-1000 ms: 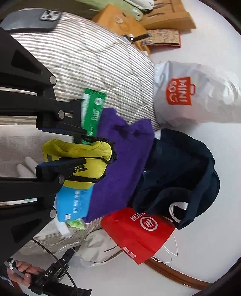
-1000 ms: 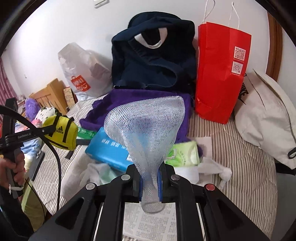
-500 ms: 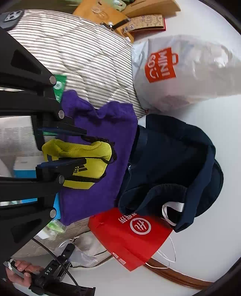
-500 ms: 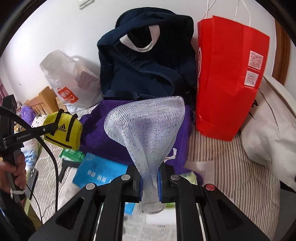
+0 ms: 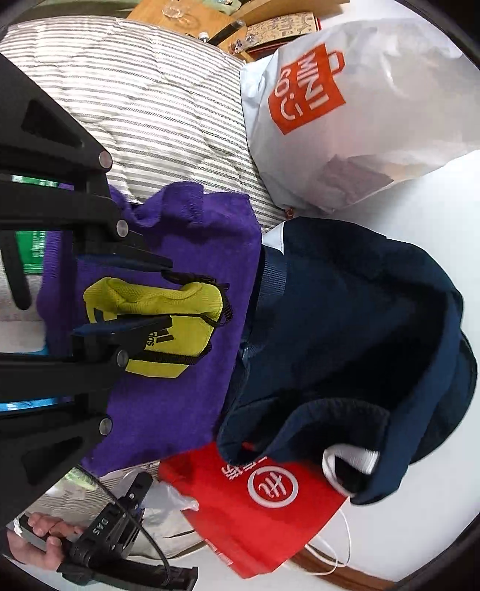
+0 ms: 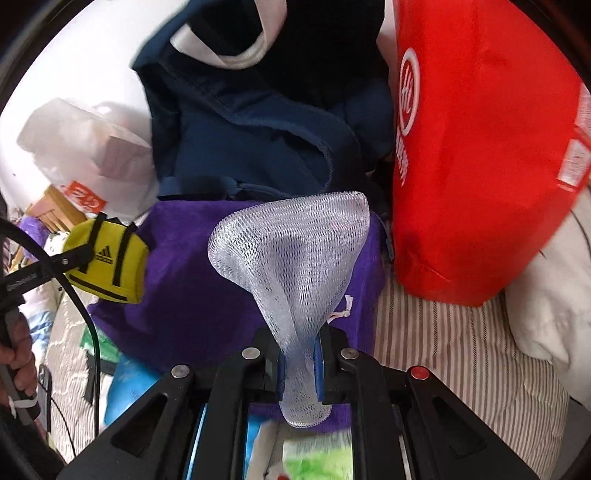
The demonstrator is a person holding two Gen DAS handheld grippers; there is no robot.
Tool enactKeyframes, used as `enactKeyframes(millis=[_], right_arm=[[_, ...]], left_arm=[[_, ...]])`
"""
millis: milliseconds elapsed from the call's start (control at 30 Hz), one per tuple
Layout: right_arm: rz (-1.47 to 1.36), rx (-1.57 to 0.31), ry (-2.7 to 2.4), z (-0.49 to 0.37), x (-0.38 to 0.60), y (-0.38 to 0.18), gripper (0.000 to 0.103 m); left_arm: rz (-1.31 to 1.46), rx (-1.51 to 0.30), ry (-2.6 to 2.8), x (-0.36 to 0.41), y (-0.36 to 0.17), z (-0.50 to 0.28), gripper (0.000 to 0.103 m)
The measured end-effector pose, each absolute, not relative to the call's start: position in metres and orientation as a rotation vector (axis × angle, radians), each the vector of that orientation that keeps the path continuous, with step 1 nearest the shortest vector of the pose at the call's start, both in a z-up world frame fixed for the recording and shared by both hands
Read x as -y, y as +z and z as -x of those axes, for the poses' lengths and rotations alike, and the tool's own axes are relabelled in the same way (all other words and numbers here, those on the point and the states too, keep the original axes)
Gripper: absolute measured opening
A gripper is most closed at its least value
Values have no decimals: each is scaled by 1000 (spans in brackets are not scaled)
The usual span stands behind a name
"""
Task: Organize soft objects
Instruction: 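Lower mesh bag onto purple towel, open right tool while left tool carries pouch, then lower the yellow pouch onto the purple towel and open the left tool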
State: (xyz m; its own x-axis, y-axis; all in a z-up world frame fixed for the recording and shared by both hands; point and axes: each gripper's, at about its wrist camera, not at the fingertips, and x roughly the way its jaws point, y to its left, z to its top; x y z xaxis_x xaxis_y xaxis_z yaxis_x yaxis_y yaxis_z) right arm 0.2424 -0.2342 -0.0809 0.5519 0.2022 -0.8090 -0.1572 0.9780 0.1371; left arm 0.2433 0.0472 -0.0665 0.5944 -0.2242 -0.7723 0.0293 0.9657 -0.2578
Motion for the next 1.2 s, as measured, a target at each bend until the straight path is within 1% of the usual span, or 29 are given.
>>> enactKeyframes(millis=[433,533,700,767,800,833,867,900,933,1100,1200], right_arm=[[32,-1107,199,-313,199,-135,12],[32,-1140,195,-319,196,-148,12],[12,-1147,197,-321,200,-152,12],[18,-1144,206,-321,199,-152,16],[22,-1145,217,-320,199,-152,21],[24,-1143,223,-320,201,-151,36],[28,-1145,224,-320,202,-150,47],[36,-1151,225,-318,203,-150,66],[42,-1146,224,-316,207,-149,72],[30,-1126,230,-306,215,-140,72],[24,-1118,246,-298,218,-133,72]], left_arm=[[240,-962,-130,-50,-89,-280,23],[252,-972,-126,-52,-95,-286,23],[266,-994,-116,-51,-107,-298,23],[260,-1006,-108,-49,-112,-302,23],[255,-1011,-103,-47,-114,-303,23],[252,-1014,-99,-46,-116,-304,25],[254,-1012,-93,-46,-116,-305,26],[255,-1011,-87,-46,-117,-306,27],[254,-1011,-84,-45,-117,-308,27],[211,-1021,-51,-40,-119,-323,32],[166,-1040,-33,-35,-122,-327,49]])
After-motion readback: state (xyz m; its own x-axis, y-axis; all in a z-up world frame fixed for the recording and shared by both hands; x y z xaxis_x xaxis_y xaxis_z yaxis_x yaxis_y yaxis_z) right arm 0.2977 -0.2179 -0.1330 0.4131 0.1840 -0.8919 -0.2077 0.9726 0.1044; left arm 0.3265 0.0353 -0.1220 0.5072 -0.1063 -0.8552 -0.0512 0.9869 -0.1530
